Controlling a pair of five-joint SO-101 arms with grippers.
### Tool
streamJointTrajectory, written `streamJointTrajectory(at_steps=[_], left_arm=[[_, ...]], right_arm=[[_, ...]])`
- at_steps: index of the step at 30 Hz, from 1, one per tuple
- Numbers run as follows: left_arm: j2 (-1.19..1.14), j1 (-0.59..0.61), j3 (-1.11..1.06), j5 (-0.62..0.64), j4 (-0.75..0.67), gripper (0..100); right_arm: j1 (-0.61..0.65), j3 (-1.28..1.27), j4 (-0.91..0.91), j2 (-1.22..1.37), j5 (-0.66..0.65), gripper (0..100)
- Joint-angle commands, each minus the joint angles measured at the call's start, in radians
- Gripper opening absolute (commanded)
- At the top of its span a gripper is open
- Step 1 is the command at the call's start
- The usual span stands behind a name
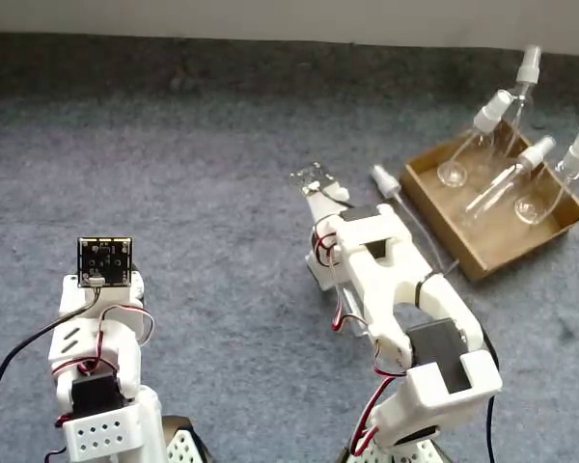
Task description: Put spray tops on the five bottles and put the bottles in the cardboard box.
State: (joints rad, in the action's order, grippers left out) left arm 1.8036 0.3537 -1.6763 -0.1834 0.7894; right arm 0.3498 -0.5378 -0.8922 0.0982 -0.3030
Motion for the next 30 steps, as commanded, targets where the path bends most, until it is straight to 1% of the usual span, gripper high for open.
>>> streamJointTrajectory(at_steps=[1,7,11,13,16,19,28,30], left_arm=[[0.007,-0.016,-0.018,-0.008,-0.014,2],[0.007,-0.016,-0.018,-0.008,-0.014,2],[0.007,-0.016,-0.018,-0.008,-0.014,1],[0.007,-0.018,-0.018,-0.008,-0.014,1],[0.007,-0.019,-0.018,-0.008,-0.014,2],[0.007,-0.054,-0.018,-0.008,-0.012,2],[0.005,-0.059,-0.018,-0.009,-0.008,2],[0.005,-0.065,-0.016,-0.040,0.012,2]], right_arm=[[-0.002,0.002,0.021,-0.004,0.029,23.8],[-0.007,0.010,0.018,-0.007,0.035,13.5],[-0.067,0.004,0.018,-0.091,0.035,10.1],[-0.102,-0.005,0.005,-0.166,0.035,10.1],[-0.145,-0.028,-0.085,-0.295,0.035,10.1],[-0.171,-0.041,-0.139,-0.443,0.035,10.1],[-0.206,-0.262,-0.145,-0.909,0.034,10.1],[-0.236,-0.323,-0.145,-1.017,0.034,10.1]])
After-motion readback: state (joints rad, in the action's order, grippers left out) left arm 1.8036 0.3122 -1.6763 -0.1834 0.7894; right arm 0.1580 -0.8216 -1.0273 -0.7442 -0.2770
